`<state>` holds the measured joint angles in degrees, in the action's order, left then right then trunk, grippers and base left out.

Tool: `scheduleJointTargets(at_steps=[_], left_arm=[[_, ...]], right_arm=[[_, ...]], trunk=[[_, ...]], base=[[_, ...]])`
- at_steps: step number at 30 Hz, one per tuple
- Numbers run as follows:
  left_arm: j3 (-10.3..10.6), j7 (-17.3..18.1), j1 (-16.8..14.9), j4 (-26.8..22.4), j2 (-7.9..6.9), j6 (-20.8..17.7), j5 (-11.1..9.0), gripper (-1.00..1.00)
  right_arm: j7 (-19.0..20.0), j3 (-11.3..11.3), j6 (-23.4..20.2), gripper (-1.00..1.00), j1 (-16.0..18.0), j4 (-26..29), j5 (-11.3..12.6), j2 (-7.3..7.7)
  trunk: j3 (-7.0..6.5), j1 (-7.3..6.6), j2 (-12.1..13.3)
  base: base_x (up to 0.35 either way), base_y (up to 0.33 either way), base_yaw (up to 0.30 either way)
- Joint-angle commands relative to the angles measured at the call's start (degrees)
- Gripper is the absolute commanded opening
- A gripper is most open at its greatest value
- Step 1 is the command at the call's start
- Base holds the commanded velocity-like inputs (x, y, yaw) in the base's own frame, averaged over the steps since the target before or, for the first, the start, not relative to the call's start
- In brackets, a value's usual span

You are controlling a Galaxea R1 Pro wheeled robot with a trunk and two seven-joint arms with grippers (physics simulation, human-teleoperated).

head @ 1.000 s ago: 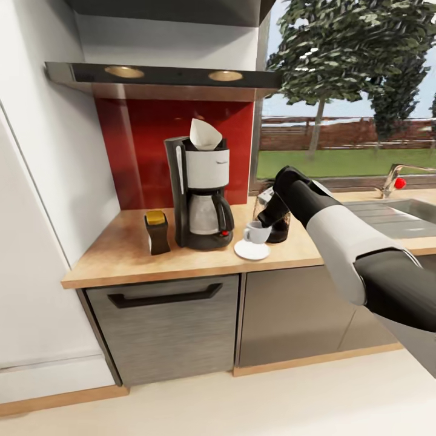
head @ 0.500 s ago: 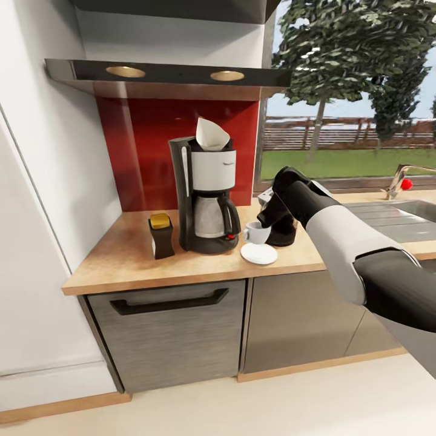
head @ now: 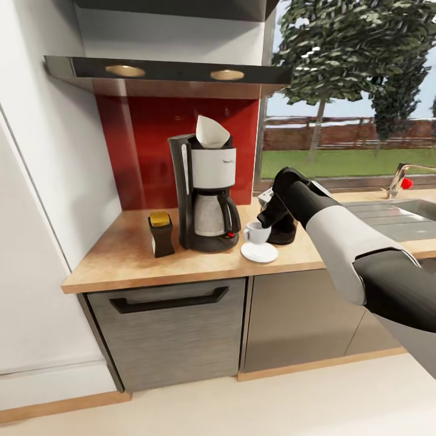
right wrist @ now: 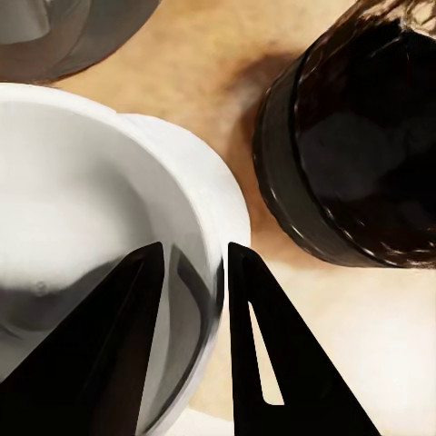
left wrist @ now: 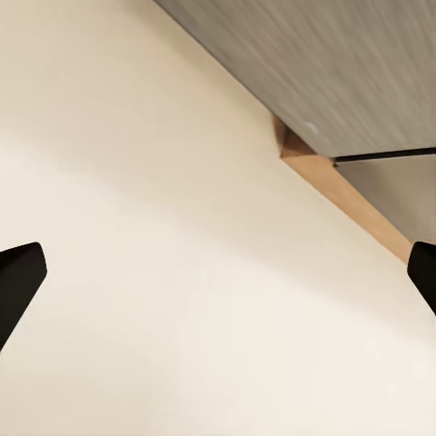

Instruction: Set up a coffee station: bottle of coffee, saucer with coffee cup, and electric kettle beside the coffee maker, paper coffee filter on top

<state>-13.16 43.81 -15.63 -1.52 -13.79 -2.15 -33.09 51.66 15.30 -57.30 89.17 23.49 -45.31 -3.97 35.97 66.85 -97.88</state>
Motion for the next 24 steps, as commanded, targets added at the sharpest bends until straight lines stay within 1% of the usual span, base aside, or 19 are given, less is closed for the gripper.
scheduleJointTargets(at_steps=[1, 4, 11, 15, 20, 24], left_arm=[[-0.46, 0.22, -0.03, 0.03, -0.01, -0.23, 0.21, 1.00], [-0.46, 0.22, -0.03, 0.03, -0.01, -0.23, 0.21, 1.00], [-0.46, 0.22, -0.03, 0.03, -0.01, -0.23, 0.21, 1.00], [-0.46, 0.22, -0.04, 0.03, -0.01, -0.23, 0.22, 1.00], [-0.46, 0.23, -0.05, 0.03, -0.01, -0.23, 0.22, 1.00], [-0.46, 0.22, -0.03, 0.03, -0.01, -0.23, 0.21, 1.00]], right_arm=[[0.64, 0.18, -0.09, -1.00, 0.04, 0.07, -0.55, 0.01], [0.63, 0.22, -0.09, -1.00, 0.05, 0.05, -0.50, 0.01], [0.63, 0.26, -0.09, -1.00, 0.04, -0.01, -0.50, 0.01], [0.63, 0.26, -0.09, -1.00, 0.04, -0.02, -0.49, 0.01], [0.63, 0.20, -0.09, -1.00, 0.04, -0.02, -0.53, 0.01], [0.63, 0.18, -0.09, -1.00, 0.04, -0.02, -0.56, 0.01]], trunk=[[0.24, 0.22, -0.44], [0.24, 0.22, -0.44], [1.50, 1.76, -3.25], [1.50, 1.76, -3.25], [2.40, 2.86, -5.26], [2.40, 2.86, -5.26]], base=[[0.000, 0.000, 0.000], [0.000, 0.000, 0.000], [0.000, 0.000, 0.000], [0.000, 0.000, 0.000], [0.000, 0.000, 0.000], [0.000, 0.000, 0.000]])
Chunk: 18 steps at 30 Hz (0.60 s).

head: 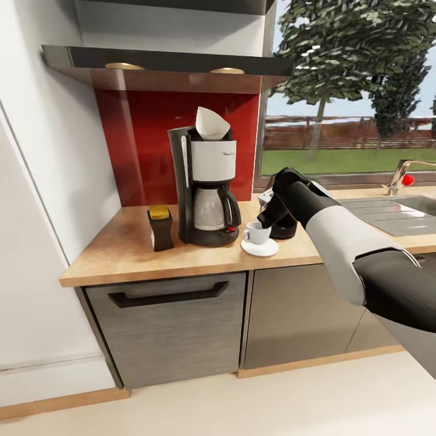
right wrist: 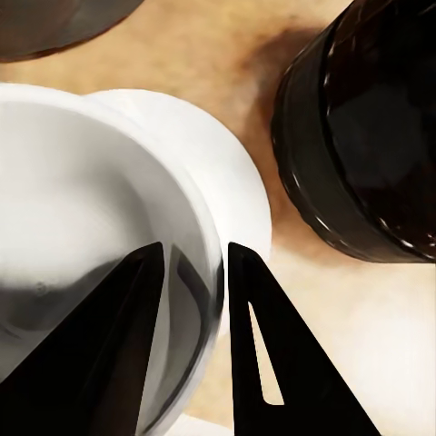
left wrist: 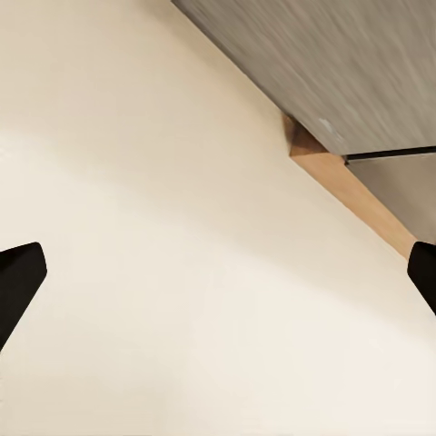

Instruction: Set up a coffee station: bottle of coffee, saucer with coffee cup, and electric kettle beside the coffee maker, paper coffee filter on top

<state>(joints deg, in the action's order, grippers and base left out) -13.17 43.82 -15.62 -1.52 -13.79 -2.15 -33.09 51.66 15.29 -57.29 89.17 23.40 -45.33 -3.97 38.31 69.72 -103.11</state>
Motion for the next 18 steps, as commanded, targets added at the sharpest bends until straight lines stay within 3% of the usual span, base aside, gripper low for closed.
scheduleJointTargets(at_steps=[1, 15, 18], left_arm=[[-0.45, 0.22, -0.03, 0.03, -0.01, -0.23, 0.22, 1.00], [-0.45, 0.22, -0.04, 0.03, -0.01, -0.23, 0.22, 1.00], [-0.45, 0.22, -0.03, 0.03, -0.01, -0.23, 0.22, 1.00]], right_arm=[[0.64, 0.18, -0.10, -1.00, 0.04, 0.07, -0.54, 0.01], [0.64, -0.06, -0.02, -1.00, -0.07, 0.09, -0.47, 0.10], [0.64, -2.50, 0.00, -1.00, -0.51, 0.13, -0.46, 0.10]], trunk=[[0.06, -0.01, -0.03], [0.06, -0.01, -0.03], [0.06, -0.01, -0.03]], base=[[0.000, 0.000, 0.000], [0.057, -0.022, 0.000], [0.017, -0.008, 0.000]])
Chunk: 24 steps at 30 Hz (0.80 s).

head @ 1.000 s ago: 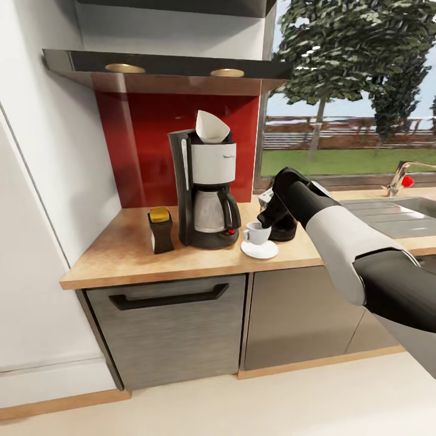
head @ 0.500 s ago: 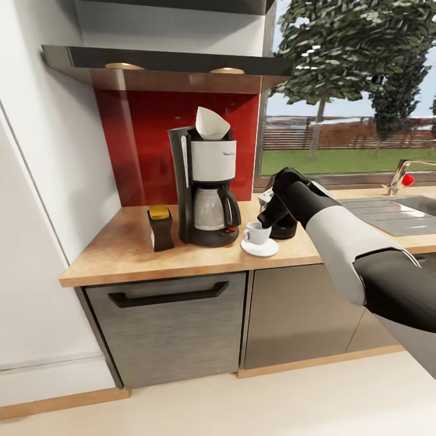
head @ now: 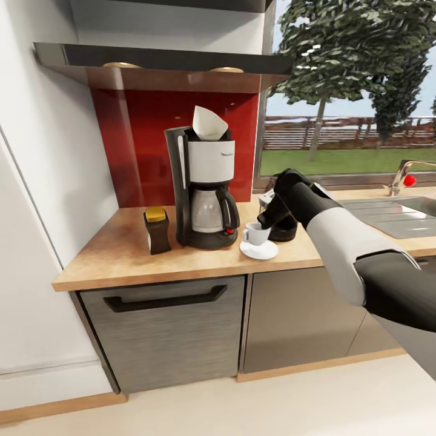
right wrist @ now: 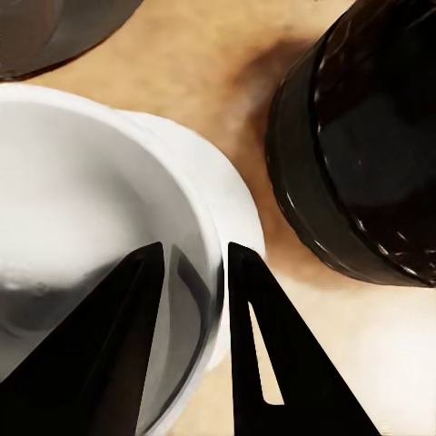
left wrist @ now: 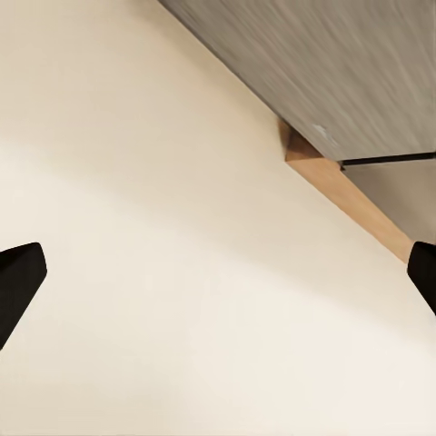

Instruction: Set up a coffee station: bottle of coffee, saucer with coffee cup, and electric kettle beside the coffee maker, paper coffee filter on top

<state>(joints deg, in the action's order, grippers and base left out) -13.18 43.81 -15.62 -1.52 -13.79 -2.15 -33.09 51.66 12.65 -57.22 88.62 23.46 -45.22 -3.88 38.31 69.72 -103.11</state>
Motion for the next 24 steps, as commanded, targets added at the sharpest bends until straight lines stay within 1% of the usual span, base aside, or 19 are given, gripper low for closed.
scheduleJointTargets(at_steps=[1, 3, 5, 7, 11, 15, 24], left_arm=[[-0.45, 0.22, -0.03, 0.03, -0.01, -0.23, 0.22, 1.00], [-0.45, 0.22, -0.04, 0.03, -0.01, -0.23, 0.22, 1.00], [-0.45, 0.22, -0.03, 0.03, -0.01, -0.23, 0.22, 1.00], [-0.45, 0.22, -0.05, 0.03, -0.01, -0.23, 0.22, 1.00], [-0.45, 0.22, -0.03, 0.03, -0.01, -0.23, 0.22, 1.00], [-0.45, 0.22, -0.04, 0.03, -0.01, -0.23, 0.22, 1.00], [-0.45, 0.22, -0.03, 0.03, -0.01, -0.23, 0.22, 1.00]], right_arm=[[0.62, -0.56, -0.08, -1.00, -0.01, 0.08, -0.58, 0.01], [0.41, -2.72, -0.07, -1.00, -0.17, 0.09, -0.63, 0.01], [-1.12, -3.69, -0.05, -1.00, -0.24, 0.09, -0.63, 0.01], [-2.57, -4.05, -0.03, -1.00, -0.31, 0.08, -0.61, 0.01], [-4.09, -4.59, 0.00, -1.00, -0.65, 0.07, -0.58, 0.01], [-4.28, -5.03, 0.00, -1.00, -0.71, 0.05, -0.57, 0.01], [-4.35, -5.18, 0.00, -1.00, -1.04, 0.01, -0.57, 0.01]], trunk=[[0.06, -0.01, -0.03], [0.06, -0.01, -0.03], [0.06, -0.01, -0.03], [0.06, -0.01, -0.03], [0.06, -0.01, -0.03], [0.06, -0.01, -0.03], [0.06, -0.01, -0.03]], base=[[0.008, -0.004, 0.000], [0.035, -0.028, 0.000], [0.051, -0.062, 0.000], [0.028, -0.035, 0.000], [0.011, -0.013, 0.000], [0.001, -0.002, 0.000], [0.000, 0.000, 0.000]])
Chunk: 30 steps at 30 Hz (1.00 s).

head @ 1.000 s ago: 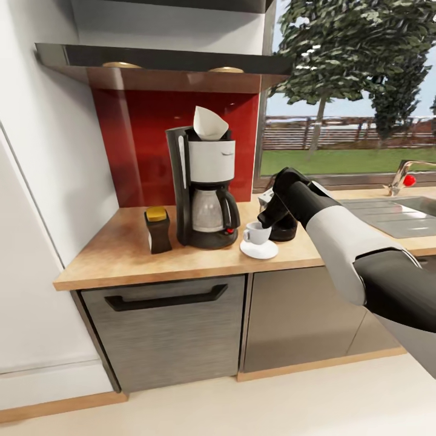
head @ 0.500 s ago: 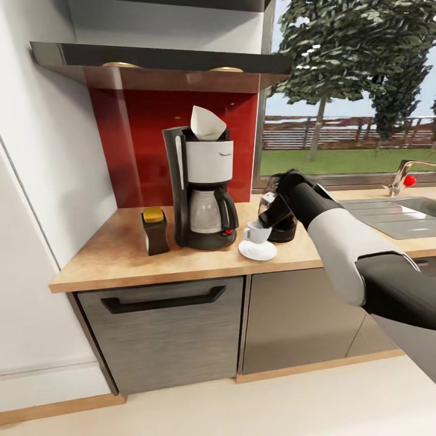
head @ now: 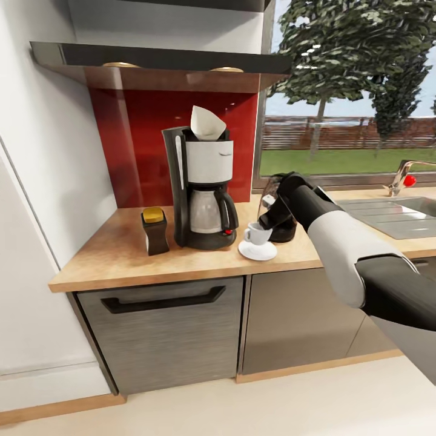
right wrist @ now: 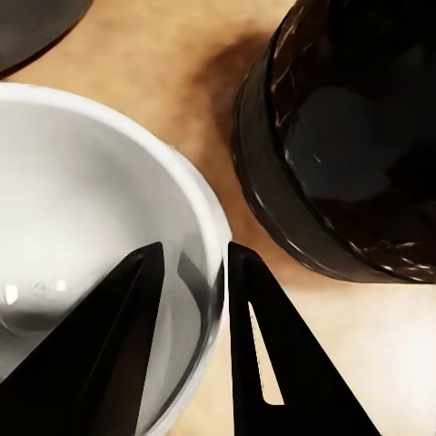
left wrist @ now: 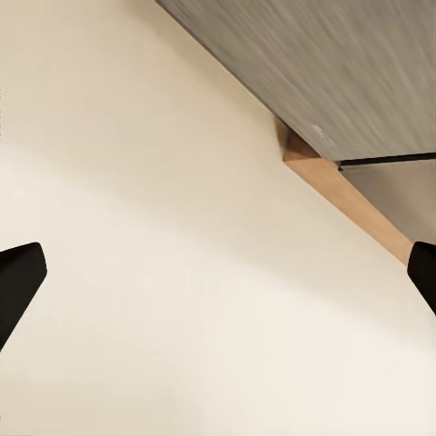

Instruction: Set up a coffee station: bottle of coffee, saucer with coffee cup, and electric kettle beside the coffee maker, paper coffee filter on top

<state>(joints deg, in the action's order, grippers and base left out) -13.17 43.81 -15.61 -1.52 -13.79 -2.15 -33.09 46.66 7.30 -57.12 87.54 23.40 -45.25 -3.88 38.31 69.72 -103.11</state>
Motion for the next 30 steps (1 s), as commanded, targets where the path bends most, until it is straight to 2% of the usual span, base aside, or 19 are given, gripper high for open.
scheduleJointTargets(at_steps=[1, 3, 7, 11, 18, 22, 30], left_arm=[[-0.45, 0.22, -0.05, 0.03, -0.01, -0.23, 0.22, 1.00], [-0.45, 0.22, -0.04, 0.03, -0.01, -0.23, 0.22, 1.00], [-0.45, 0.22, -0.03, 0.03, -0.01, -0.23, 0.22, 1.00], [-0.45, 0.22, -0.03, 0.03, -0.01, -0.23, 0.22, 1.00], [-0.45, 0.22, -0.04, 0.03, -0.01, -0.23, 0.22, 1.00], [-0.45, 0.22, -0.03, 0.03, -0.01, -0.23, 0.22, 1.00], [-0.45, 0.22, -0.04, 0.03, -0.01, -0.23, 0.22, 1.00]], right_arm=[[0.64, 0.18, -0.10, -1.00, -0.01, 0.07, -0.54, 0.01], [0.63, 0.17, -0.10, -1.00, -0.04, 0.07, -0.54, 0.01], [0.63, 0.17, -0.10, -1.00, -0.08, 0.07, -0.54, 0.01], [0.63, 0.17, -0.10, -1.00, -0.09, 0.07, -0.55, 0.01], [0.63, 0.17, -0.10, -1.00, -0.09, 0.07, -0.54, 0.01], [0.63, 0.17, -0.10, -1.00, -0.09, 0.07, -0.54, 0.01], [0.63, 0.17, -0.10, -1.00, -0.09, 0.07, -0.55, 0.01]], trunk=[[0.24, 0.21, -0.43], [0.60, 0.65, -1.23], [0.60, 0.65, -1.23], [1.32, 1.53, -2.83], [1.32, 1.53, -2.83], [2.03, 2.41, -4.44], [2.03, 2.41, -4.44]], base=[[0.000, 0.000, 0.000], [0.000, 0.000, 0.000], [0.000, 0.000, 0.000], [0.000, 0.000, 0.000], [0.000, 0.000, 0.000], [0.000, 0.000, 0.000], [0.000, 0.000, 0.000]])
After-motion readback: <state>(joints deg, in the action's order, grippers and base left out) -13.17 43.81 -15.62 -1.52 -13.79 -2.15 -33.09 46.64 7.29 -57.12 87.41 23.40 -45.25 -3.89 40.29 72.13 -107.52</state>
